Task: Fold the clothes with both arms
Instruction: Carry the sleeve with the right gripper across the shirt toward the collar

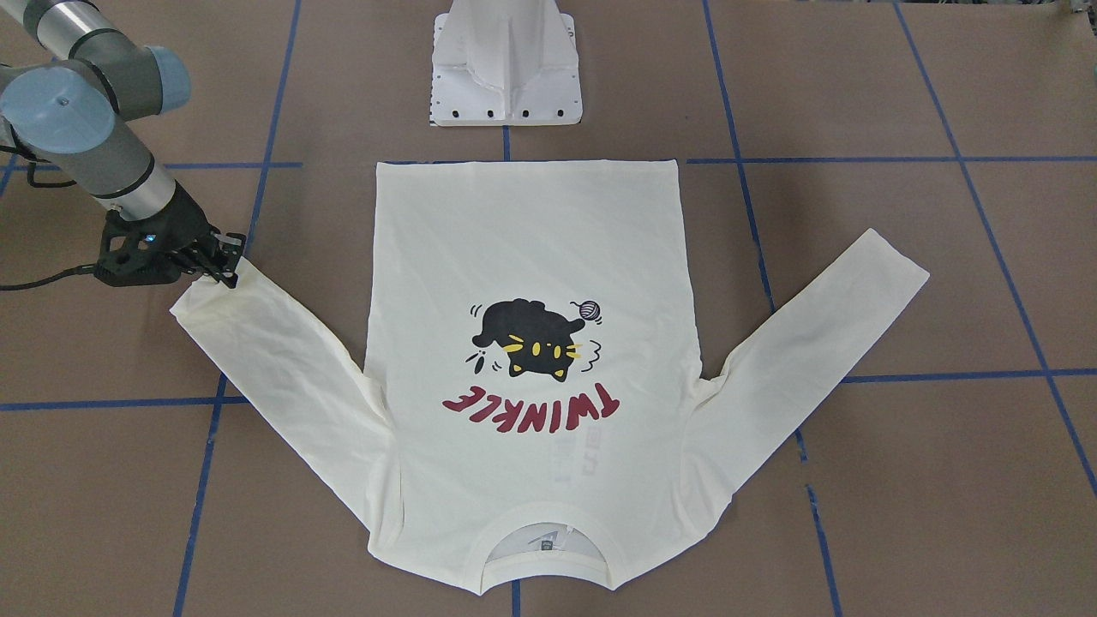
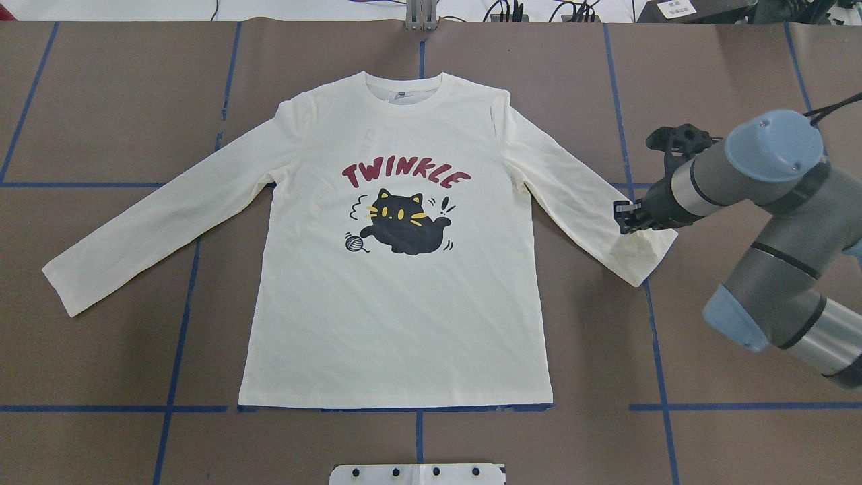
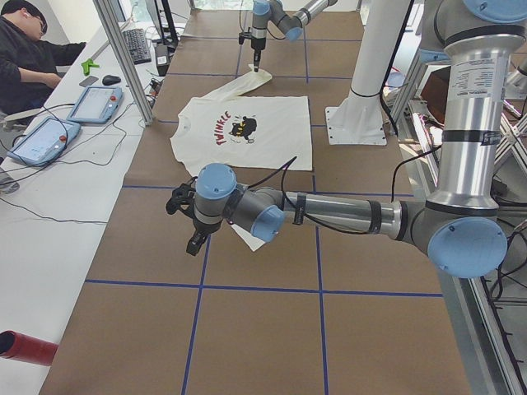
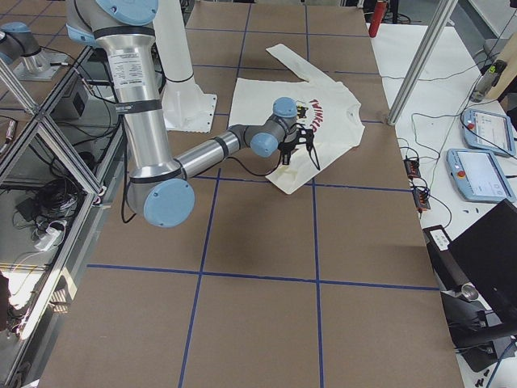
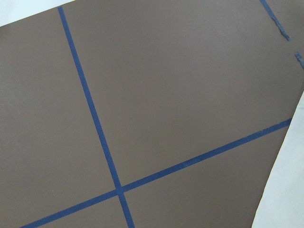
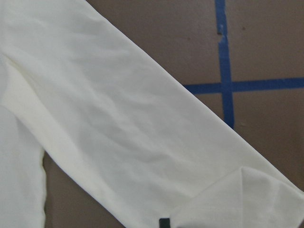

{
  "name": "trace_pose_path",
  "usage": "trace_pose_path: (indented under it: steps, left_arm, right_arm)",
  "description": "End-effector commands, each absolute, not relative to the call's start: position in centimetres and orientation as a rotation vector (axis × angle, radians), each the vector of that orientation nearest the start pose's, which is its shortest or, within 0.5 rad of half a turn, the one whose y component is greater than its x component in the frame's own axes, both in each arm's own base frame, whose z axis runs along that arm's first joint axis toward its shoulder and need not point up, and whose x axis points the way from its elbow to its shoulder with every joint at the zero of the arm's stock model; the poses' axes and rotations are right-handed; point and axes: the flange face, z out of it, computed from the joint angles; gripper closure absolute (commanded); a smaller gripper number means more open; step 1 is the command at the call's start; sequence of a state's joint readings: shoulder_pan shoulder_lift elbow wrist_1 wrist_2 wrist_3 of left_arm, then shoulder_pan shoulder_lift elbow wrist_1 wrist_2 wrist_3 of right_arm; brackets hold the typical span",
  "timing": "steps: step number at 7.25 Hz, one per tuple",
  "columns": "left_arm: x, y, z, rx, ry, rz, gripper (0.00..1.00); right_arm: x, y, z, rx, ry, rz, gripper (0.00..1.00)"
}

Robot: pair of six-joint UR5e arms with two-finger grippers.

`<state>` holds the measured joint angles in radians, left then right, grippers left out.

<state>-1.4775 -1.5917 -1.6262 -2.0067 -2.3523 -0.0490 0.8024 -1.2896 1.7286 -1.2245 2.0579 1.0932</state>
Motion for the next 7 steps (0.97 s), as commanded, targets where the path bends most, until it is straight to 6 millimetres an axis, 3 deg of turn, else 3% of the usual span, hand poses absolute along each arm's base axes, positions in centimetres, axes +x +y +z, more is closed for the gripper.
trace_pose_path:
  steps: [1,2,4,6,7]
  left_arm:
    - [-1.4,-52.8,56.8,0.435,0.794,0.242,0.00]
    - [-1.4,-52.8,56.7,0.437,0.794,0.243,0.00]
    - [-1.4,-52.8,56.7,0.435,0.792,0.241,0.00]
    - [-1.5,-52.8,56.8,0.434,0.789,0.238,0.00]
    - [-1.5,-52.8,56.9,0.431,0.791,0.237,0.00]
  right_arm:
    - [-37.4,-58.4,32.7,0.102,-0.940,0.159,1.00]
    - [-37.1,-61.4,30.2,0.106,-0.967,0.167,1.00]
    - [-40.1,-66.6,23.2,0.178,-1.040,0.154,1.00]
    - [-43.3,-69.6,16.6,0.245,-1.137,0.135,1.00]
    - [-47.1,-69.5,12.9,0.270,-1.166,0.091,1.00]
